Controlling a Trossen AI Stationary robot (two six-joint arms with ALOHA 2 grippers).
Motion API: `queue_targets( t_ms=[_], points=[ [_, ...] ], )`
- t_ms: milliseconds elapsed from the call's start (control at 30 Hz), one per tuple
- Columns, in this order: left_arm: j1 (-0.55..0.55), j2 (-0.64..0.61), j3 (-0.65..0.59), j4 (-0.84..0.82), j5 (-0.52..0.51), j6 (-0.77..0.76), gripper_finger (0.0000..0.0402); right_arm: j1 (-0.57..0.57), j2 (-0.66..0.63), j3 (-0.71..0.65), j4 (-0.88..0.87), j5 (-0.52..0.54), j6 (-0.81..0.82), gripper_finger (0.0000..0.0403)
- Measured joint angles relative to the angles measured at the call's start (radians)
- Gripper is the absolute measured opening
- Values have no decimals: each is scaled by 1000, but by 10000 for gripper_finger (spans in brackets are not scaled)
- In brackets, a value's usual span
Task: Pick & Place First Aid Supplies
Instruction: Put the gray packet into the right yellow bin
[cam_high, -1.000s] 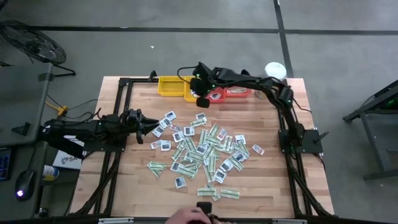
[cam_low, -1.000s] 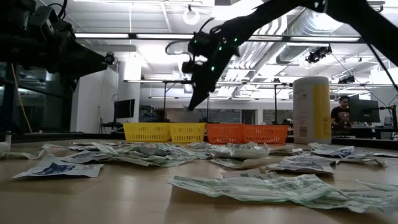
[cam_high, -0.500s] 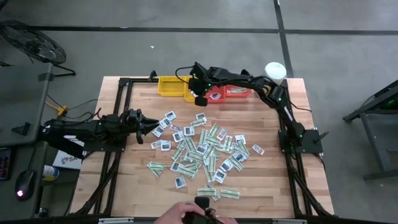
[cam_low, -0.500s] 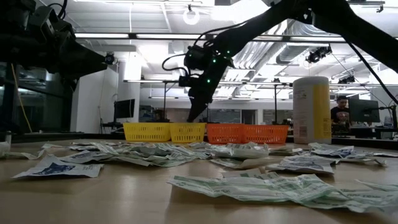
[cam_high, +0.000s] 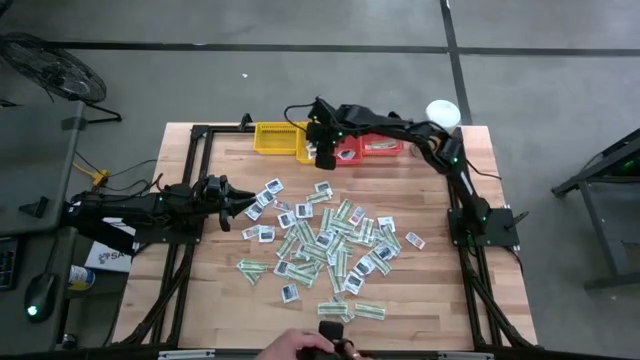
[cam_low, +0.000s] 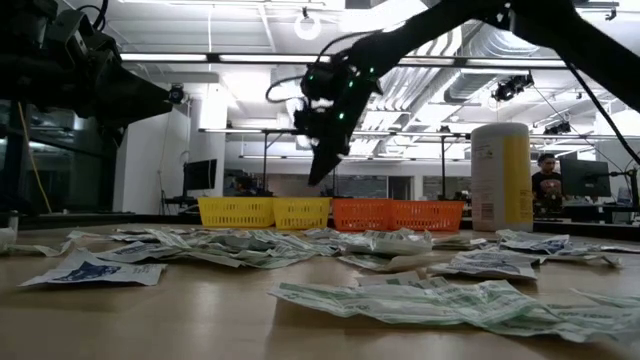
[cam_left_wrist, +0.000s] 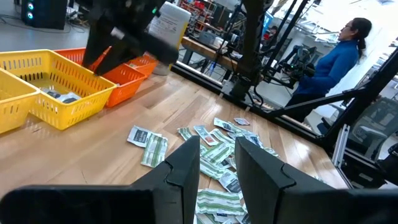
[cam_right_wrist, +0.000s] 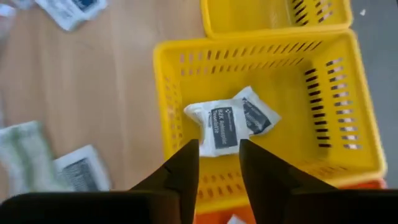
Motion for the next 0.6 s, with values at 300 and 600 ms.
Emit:
queue_targets(
  t_ms=[300,600],
  points=[
    [0,0,0,0,0,0,101,50,-131,-160,-28,-110,-128,113],
    [0,0,0,0,0,0,101,111,-147,-329,114,-119,-241,113]
  ],
)
